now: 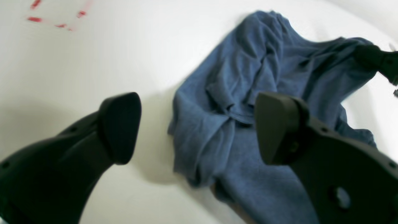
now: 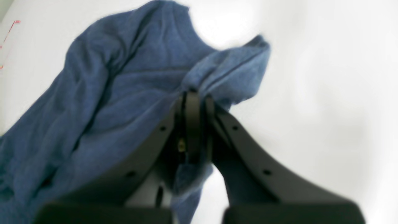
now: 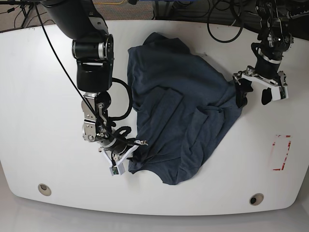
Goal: Fold the T-shirt properly
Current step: 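Stretch the T-shirt flat, right gripper pulling its corner away from the left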
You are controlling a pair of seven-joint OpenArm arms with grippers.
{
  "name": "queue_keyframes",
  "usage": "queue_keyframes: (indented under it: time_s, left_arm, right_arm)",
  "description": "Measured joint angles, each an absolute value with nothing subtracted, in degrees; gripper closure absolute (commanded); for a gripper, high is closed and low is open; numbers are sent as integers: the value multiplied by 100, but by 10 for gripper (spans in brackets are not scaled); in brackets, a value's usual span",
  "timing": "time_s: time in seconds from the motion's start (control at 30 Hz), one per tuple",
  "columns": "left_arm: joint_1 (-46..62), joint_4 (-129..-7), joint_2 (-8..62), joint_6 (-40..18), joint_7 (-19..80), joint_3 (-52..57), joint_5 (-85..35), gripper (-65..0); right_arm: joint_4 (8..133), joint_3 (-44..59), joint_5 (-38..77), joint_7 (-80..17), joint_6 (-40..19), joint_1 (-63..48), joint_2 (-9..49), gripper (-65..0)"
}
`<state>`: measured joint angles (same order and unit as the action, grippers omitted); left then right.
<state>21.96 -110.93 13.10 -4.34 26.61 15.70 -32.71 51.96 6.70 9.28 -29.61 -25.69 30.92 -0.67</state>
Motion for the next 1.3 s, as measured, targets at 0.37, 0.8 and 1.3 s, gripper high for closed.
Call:
queue_keyframes:
  time_s: [0.37, 0.8, 1.3]
  left_arm:
    - [1575, -10298, 1306, -425, 3133, 1372, -3114, -542]
    - [1503, -9513, 1321, -438, 3148, 978, -3116, -439]
    - [1466, -9192, 1308, -449, 3122, 958, -3131, 0]
  right_arm:
    - [5813, 670, 928, -3079, -2569, 2788, -226, 0]
    - [6254, 670, 928, -3332, -2571, 2582, -224, 0]
    - [7352, 670, 934, -3614, -2591, 2099, -148, 0]
